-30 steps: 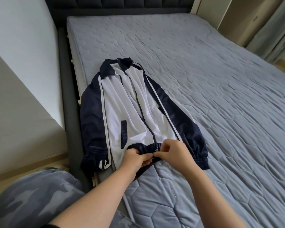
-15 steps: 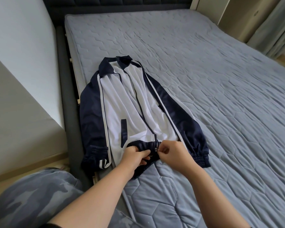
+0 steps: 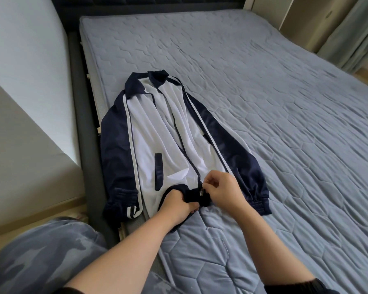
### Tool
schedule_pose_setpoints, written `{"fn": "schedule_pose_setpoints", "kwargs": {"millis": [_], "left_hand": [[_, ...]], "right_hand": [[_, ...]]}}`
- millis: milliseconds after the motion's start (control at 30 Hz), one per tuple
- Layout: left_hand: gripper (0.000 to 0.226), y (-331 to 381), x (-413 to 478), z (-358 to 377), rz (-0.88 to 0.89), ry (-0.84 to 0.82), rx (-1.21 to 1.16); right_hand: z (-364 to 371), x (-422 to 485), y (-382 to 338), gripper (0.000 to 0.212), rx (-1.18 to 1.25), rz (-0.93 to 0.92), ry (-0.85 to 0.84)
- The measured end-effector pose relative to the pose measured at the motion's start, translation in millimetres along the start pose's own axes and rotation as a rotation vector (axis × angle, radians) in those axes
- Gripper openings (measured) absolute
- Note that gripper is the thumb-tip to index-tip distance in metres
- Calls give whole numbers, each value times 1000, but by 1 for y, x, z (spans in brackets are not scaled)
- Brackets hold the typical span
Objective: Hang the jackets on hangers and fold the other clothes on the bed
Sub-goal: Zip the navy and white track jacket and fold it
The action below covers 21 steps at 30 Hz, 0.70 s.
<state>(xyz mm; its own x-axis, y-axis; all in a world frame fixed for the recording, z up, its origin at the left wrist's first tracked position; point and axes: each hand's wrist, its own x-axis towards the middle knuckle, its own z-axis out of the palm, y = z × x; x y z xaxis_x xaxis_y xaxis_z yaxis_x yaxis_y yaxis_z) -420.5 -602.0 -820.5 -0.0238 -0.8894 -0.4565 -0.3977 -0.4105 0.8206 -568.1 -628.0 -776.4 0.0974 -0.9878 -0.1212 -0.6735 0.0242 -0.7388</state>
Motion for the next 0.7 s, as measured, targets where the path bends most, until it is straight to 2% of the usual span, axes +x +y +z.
{"fn": "schedule_pose_setpoints", "kwargs": {"millis": [167, 267, 333, 400, 433, 533, 567, 600, 700], "left_hand": [[14, 0, 1, -2, -91, -93, 139], [18, 3, 2, -2, -160, -80, 268], [23, 8, 3, -8, -206, -82, 304], [38, 16, 2, -21, -234, -150, 352], [45, 20, 2, -28, -202, -130, 403], [47, 34, 3, -44, 31, 224, 535], [44, 40, 4, -44, 84, 288, 527], [42, 47, 7, -42, 109, 295, 517], [42, 66, 22, -31, 106, 181, 481]], "right_hand": [[-6, 39, -11, 24, -42, -27, 152], [-12, 71, -23, 17, 2, 9, 238], [-14, 83, -29, 16, 30, 8, 170], [-16, 86, -34, 21, 48, -26, 18], [-18, 84, -35, 22, 44, -46, -37], [-31, 81, -40, 21, 32, -94, -104], [-35, 80, -43, 21, 11, -114, -124], [-40, 80, -48, 20, -19, -138, -143], [-49, 84, -63, 19, -98, -214, -191]]}}
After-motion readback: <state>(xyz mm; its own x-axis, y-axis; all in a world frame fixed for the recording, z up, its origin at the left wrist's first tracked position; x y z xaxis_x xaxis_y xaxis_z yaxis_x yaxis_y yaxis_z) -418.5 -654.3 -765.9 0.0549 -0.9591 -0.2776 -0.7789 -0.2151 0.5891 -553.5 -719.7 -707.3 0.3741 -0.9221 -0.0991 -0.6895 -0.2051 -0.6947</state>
